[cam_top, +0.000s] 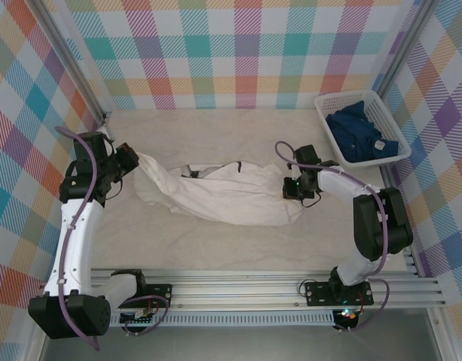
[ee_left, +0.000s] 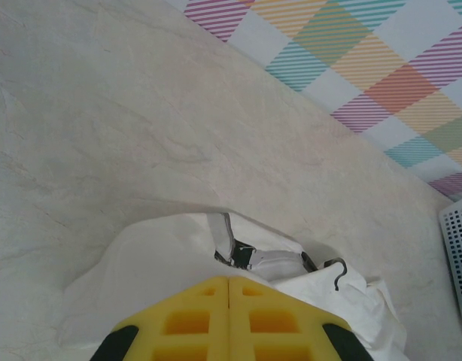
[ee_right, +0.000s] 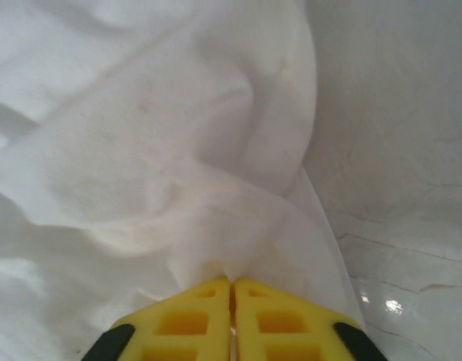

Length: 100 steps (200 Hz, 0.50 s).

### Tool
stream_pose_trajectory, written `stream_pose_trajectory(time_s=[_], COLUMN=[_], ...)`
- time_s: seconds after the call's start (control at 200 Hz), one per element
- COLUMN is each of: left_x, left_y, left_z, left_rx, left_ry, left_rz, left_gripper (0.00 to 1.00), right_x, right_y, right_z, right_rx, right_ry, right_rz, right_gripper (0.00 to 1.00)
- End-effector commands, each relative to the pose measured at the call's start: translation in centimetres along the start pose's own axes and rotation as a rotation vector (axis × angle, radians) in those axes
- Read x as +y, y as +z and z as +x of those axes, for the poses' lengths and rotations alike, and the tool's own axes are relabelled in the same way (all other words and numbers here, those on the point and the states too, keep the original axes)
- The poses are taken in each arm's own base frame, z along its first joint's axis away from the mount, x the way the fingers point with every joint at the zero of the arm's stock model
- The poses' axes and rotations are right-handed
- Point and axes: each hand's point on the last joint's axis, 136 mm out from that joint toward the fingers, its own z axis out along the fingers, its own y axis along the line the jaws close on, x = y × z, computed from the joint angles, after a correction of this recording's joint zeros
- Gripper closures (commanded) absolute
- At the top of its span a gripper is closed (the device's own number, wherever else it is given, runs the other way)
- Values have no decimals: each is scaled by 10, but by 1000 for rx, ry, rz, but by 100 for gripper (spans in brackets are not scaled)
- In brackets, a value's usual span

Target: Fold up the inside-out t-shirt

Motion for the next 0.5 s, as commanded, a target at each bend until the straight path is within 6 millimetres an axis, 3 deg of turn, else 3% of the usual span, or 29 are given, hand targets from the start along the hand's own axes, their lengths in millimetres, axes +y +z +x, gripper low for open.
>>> stream_pose_trajectory(time_s=[0.0,0.17,0.255,0.315,0.36,0.495], left_x=[2,0,-5,-4,-1,18], left_y=[0,-8,-21,-31,-38,-37], left_z=[-9,-26,-38,-43,-45,-28], left_rx=[-28,-62,-99,-129,-153,-148], left_ry=[-6,-35,-34,-25,-19,-4], left_rz=[-4,-7,-7,-22,-43,-101], left_gripper=[100,100,100,100,100,100], right_x=[20,59,75,77,74,49], right_y=[-39,-123,-166,-182,-182,-146], right_z=[-37,-87,-94,-84,-69,1], right_rx=[-159,-414,-512,-528,-505,-325], right_ry=[-72,-165,-205,-211,-204,-96], right_rz=[-36,-130,-176,-188,-189,-175], right_gripper=[100,100,100,100,100,100])
